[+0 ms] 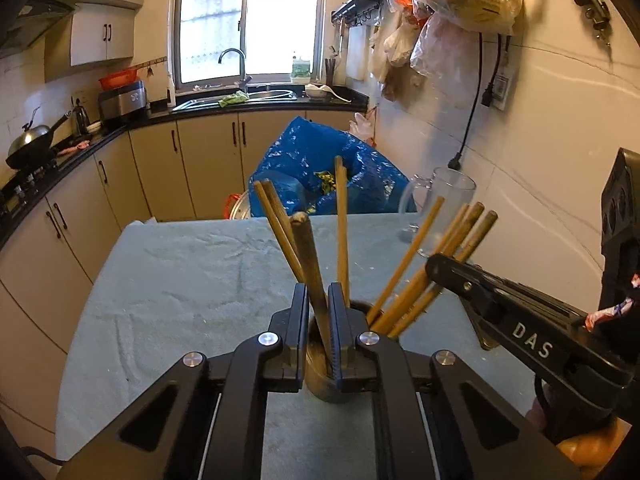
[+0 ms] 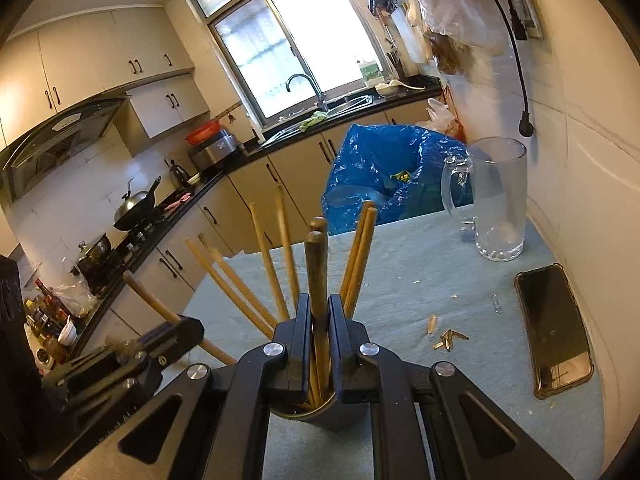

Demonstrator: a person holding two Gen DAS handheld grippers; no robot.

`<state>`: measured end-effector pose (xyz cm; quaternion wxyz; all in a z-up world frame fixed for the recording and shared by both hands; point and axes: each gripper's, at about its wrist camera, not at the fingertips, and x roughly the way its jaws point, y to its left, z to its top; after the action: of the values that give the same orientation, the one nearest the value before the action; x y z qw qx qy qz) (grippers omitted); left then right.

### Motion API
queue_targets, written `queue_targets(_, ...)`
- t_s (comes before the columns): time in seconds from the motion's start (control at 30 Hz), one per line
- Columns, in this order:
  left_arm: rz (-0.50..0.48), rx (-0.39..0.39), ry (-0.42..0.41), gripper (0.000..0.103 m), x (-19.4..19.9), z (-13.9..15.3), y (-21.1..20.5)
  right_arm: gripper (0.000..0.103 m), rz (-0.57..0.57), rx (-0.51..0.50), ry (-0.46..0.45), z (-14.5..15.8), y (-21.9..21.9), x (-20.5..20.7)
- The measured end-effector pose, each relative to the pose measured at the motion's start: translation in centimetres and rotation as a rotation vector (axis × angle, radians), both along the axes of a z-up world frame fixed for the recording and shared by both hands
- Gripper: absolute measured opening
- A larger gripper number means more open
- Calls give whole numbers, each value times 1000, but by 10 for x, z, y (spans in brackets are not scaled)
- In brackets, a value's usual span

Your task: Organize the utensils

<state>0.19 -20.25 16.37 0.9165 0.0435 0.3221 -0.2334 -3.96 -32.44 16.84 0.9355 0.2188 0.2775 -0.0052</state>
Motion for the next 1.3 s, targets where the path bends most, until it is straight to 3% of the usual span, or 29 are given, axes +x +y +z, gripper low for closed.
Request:
queue_targets(0.13,-5,-17,28,9,-5,-4,4,10,-22,-37,-3,-1,5,-7)
queue_targets(0.27,-3,-20,26,9,-8,-4,6,31,-41,-26,-7,-2,4,-12)
queue_targets(0.33,0,-29,31,11,-9,-4,7,35,-49,-26,-12,-2,3,-15)
queue_targets(0.4,15,-42,37,21,-11,-2,11,39,-52,-30,-12,-2,3,-16)
queue_targets(0.47,33,-68,34,41,-15,2,16,42,-56,-28,-17,0,3,-18)
queue_targets(0.7,43,-117,11,52,-38,14,35,49,-62,-19,-29,3,6,-28)
queue_targets(0.87,82,-134,-28,75,-62,19,55,54,-68,-15,-38,3,9,-42)
queue_targets(1.0,119,-104,-83,85,-81,14,67,56,-73,-10,-29,-3,14,-60)
queue_targets(1.3,214,44,-264,102,-130,2,74,61,-110,-94,18,-27,36,-108)
